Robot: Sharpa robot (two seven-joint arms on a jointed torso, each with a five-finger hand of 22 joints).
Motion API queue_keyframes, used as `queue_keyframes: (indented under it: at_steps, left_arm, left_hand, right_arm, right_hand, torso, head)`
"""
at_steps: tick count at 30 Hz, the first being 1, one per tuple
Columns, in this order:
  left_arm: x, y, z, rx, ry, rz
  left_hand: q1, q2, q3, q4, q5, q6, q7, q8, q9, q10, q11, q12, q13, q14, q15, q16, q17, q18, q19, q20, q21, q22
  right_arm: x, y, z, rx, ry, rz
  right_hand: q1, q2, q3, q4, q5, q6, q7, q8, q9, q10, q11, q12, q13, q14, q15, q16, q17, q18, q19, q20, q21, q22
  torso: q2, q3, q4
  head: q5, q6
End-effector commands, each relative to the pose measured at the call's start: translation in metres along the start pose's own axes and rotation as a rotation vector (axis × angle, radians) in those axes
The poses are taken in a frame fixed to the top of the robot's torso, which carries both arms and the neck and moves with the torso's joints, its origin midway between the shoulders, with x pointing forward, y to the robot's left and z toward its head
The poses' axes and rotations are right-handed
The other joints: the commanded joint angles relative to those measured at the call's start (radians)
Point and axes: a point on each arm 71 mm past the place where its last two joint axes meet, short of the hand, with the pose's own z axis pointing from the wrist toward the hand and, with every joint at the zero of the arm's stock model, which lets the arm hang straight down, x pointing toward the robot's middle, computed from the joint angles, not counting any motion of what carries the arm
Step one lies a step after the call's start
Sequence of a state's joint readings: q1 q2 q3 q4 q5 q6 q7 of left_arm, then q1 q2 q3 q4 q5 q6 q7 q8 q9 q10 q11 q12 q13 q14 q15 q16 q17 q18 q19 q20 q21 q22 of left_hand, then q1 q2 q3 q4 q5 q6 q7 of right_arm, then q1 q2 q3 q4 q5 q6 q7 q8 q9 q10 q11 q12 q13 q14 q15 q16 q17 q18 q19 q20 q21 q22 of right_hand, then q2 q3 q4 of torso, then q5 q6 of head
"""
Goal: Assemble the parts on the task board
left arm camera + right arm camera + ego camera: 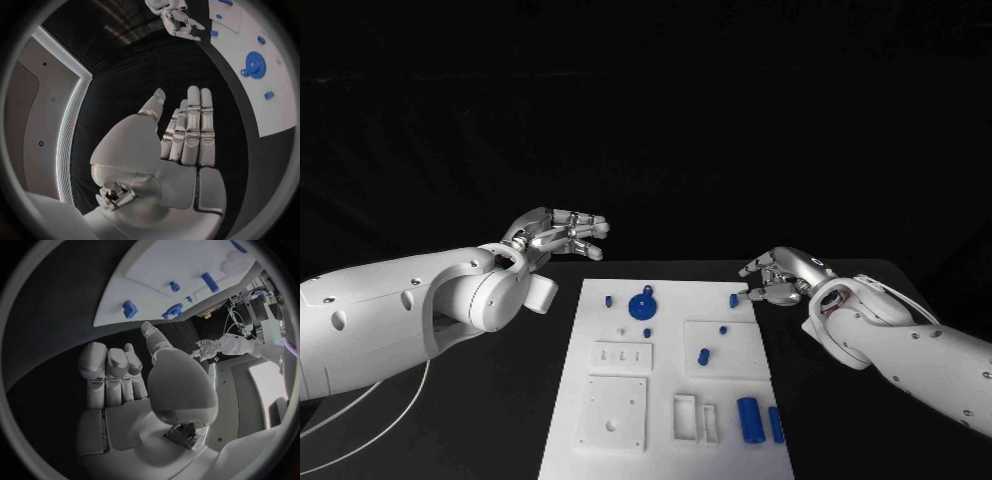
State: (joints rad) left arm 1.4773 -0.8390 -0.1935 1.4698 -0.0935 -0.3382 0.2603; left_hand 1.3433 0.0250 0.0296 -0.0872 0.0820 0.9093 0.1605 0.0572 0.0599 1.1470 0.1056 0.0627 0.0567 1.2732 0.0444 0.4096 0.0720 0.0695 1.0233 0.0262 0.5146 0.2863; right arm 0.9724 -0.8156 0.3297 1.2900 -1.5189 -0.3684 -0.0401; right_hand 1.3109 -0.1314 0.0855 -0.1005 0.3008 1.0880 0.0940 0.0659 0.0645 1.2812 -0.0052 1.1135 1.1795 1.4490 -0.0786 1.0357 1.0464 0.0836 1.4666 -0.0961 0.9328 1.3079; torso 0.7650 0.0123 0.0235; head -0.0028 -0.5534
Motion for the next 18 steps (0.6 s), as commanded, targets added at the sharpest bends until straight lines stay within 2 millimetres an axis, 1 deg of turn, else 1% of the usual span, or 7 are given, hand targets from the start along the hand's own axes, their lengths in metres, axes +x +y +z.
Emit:
queue_keyframes:
  at_steps: [1, 3, 8, 11, 12, 15, 18]
  left_arm:
    - [0.001, -0.001, 0.001, 0.01, 0.019, 0.006]
    - [0.001, 0.0, 0.002, 0.009, 0.018, 0.007]
    - [0.0, 0.002, 0.003, 0.007, 0.017, 0.009]
    - [0.0, 0.002, 0.003, 0.007, 0.017, 0.009]
    - [0.0, 0.002, 0.003, 0.007, 0.016, 0.009]
    - [0.0, 0.003, 0.004, 0.006, 0.017, 0.009]
    - [0.0, 0.003, 0.004, 0.005, 0.018, 0.009]
  left_hand:
    - [0.0, 0.0, 0.002, -0.004, 0.006, 0.001, -0.006, 0.001, 0.0, 0.007, 0.002, -0.001, 0.001, -0.007, -0.003, 0.002, -0.001, -0.002, -0.004, -0.002, 0.006, -0.001]
    - [0.0, 0.0, 0.003, -0.005, 0.006, 0.001, -0.006, 0.001, 0.0, 0.007, 0.002, -0.001, 0.001, -0.007, -0.003, 0.001, -0.001, -0.002, -0.005, -0.002, 0.006, -0.001]
    - [0.0, 0.0, 0.004, -0.007, 0.006, -0.001, -0.005, 0.001, 0.0, -0.005, 0.005, -0.002, 0.001, -0.007, -0.002, 0.0, -0.001, -0.003, -0.005, -0.002, 0.006, -0.001]
    - [0.0, -0.001, 0.004, -0.007, 0.006, -0.001, -0.004, 0.001, 0.0, -0.008, 0.005, -0.002, 0.001, -0.007, -0.002, -0.001, -0.001, -0.002, -0.005, -0.002, 0.007, -0.001]
    - [0.0, 0.0, 0.004, -0.008, 0.007, -0.002, -0.004, 0.001, -0.001, -0.011, 0.006, -0.001, 0.001, -0.007, -0.001, -0.001, -0.001, -0.002, -0.006, -0.002, 0.007, -0.001]
    - [0.0, -0.001, 0.004, -0.009, 0.007, -0.002, -0.004, 0.001, 0.0, -0.013, 0.007, -0.001, 0.001, -0.007, -0.001, -0.001, -0.001, -0.002, -0.006, -0.002, 0.007, -0.001]
    - [0.0, -0.001, 0.004, -0.009, 0.007, -0.002, -0.004, 0.001, 0.0, -0.013, 0.007, -0.001, 0.001, -0.007, -0.001, -0.001, -0.001, -0.002, -0.006, -0.002, 0.007, -0.001]
  right_arm:
    - [0.004, -0.006, -0.001, -0.049, 0.061, 0.081]
    - [0.005, -0.015, -0.002, -0.036, 0.07, 0.089]
    - [0.011, -0.025, -0.001, -0.02, 0.086, 0.102]
    - [0.015, -0.028, -0.001, -0.013, 0.09, 0.109]
    - [0.017, -0.029, 0.0, -0.01, 0.092, 0.112]
    - [0.022, -0.03, 0.001, -0.003, 0.099, 0.121]
    - [0.029, -0.03, 0.003, 0.002, 0.109, 0.14]
  right_hand:
    - [0.004, 0.005, -0.015, -0.002, 0.008, -0.006, 0.003, -0.004, -0.001, -0.01, 0.001, -0.005, -0.002, -0.003, 0.006, -0.007, 0.001, 0.003, 0.029, 0.005, -0.002, 0.113]
    - [0.011, 0.008, -0.025, -0.01, 0.015, -0.011, 0.004, -0.003, -0.001, -0.012, 0.002, -0.006, -0.003, -0.003, 0.007, -0.008, 0.002, 0.003, 0.028, 0.006, -0.001, 0.114]
    - [0.017, 0.013, -0.035, -0.025, 0.022, -0.017, 0.006, -0.004, -0.001, -0.015, 0.003, -0.008, -0.005, -0.004, 0.007, -0.012, 0.001, 0.003, 0.027, 0.007, 0.0, 0.114]
    - [0.016, 0.019, -0.041, -0.035, 0.024, -0.02, 0.007, -0.004, -0.001, -0.017, 0.004, -0.008, -0.005, -0.004, 0.008, -0.013, 0.002, 0.003, 0.027, 0.007, 0.002, 0.115]
    - [0.016, 0.019, -0.041, -0.035, 0.024, -0.02, 0.007, -0.004, -0.001, -0.017, 0.004, -0.008, -0.005, -0.004, 0.008, -0.013, 0.002, 0.003, 0.027, 0.007, 0.002, 0.115]
    - [0.014, 0.024, -0.042, -0.041, 0.025, -0.021, 0.007, -0.003, 0.0, -0.017, 0.004, -0.007, -0.005, -0.003, 0.008, -0.012, 0.003, 0.003, 0.026, 0.008, 0.003, 0.115]
    - [0.007, 0.029, -0.045, -0.039, 0.023, -0.024, 0.008, -0.004, -0.001, -0.018, 0.005, -0.007, -0.005, -0.004, 0.008, -0.012, 0.003, 0.004, 0.026, 0.008, 0.003, 0.114]
  torso:
    - [0.001, -0.0017, -0.0016]
    - [0.002, -0.0026, -0.0006]
    - [0.001, -0.0016, 0.0027]
    - [0.001, -0.0029, 0.0041]
    - [0.002, -0.0023, 0.0045]
    - [0.001, -0.0047, 0.0052]
    - [0.0, -0.0047, 0.0056]
  head:
    - [-0.005, 0.0]
    - [-0.005, 0.0]
    - [-0.007, -0.004]
    - [-0.007, -0.008]
    - [-0.008, -0.008]
    - [-0.006, -0.013]
    - [-0.004, -0.016]
